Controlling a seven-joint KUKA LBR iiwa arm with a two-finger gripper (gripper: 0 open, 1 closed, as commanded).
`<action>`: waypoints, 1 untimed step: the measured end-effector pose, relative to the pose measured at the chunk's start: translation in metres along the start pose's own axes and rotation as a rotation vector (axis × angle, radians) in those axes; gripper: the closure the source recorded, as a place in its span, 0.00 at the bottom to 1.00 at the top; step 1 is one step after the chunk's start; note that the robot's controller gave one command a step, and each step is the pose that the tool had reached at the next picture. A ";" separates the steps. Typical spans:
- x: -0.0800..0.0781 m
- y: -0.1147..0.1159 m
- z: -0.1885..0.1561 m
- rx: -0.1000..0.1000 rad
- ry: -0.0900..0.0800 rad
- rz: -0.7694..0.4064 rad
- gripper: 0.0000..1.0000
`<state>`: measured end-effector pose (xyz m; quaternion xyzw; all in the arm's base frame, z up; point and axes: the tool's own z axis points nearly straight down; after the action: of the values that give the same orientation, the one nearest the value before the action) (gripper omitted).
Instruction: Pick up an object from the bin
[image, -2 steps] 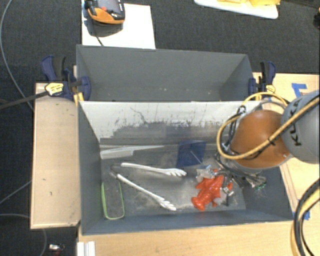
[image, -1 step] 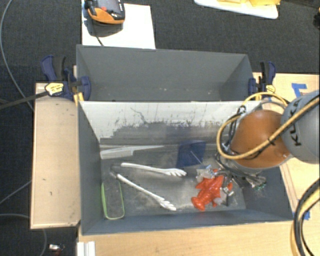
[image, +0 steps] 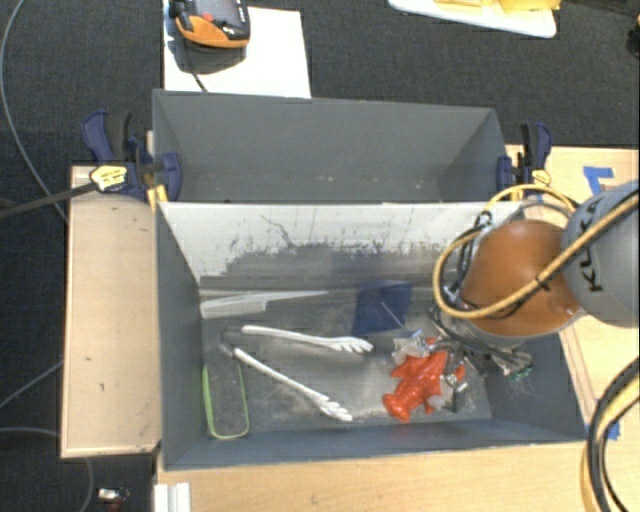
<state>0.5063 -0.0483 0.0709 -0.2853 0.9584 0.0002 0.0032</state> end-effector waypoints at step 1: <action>0.000 0.000 0.000 0.000 0.000 0.001 1.00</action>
Offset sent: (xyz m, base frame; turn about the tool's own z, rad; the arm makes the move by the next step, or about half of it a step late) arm 0.0000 0.0000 0.0000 0.0000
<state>0.5063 -0.0483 0.0709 -0.2847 0.9586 0.0003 0.0032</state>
